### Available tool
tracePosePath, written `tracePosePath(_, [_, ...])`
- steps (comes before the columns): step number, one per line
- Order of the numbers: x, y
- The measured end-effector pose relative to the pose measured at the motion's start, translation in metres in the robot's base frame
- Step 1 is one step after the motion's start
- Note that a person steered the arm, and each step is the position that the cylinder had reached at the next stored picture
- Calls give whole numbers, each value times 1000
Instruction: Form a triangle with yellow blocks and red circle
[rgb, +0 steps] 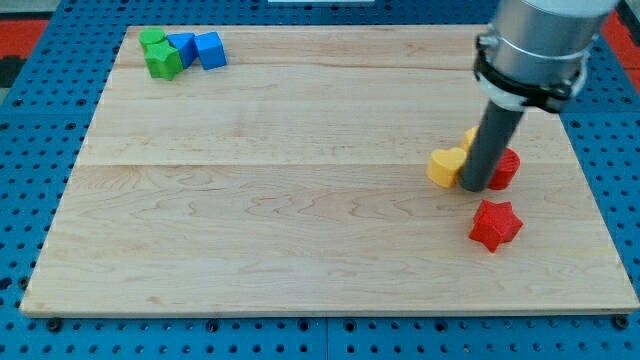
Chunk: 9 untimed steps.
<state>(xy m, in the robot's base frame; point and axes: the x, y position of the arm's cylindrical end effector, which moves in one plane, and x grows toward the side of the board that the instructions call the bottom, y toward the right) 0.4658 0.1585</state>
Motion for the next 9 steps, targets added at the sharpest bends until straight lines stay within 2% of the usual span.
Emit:
tracePosePath(1, [12,1])
tracePosePath(2, [43,15])
tracePosePath(3, [10,52])
tracePosePath(6, [-59,16])
tracePosePath(7, [-72,-24])
tracePosePath(8, [-82,-38])
tracePosePath(9, [-111,-2])
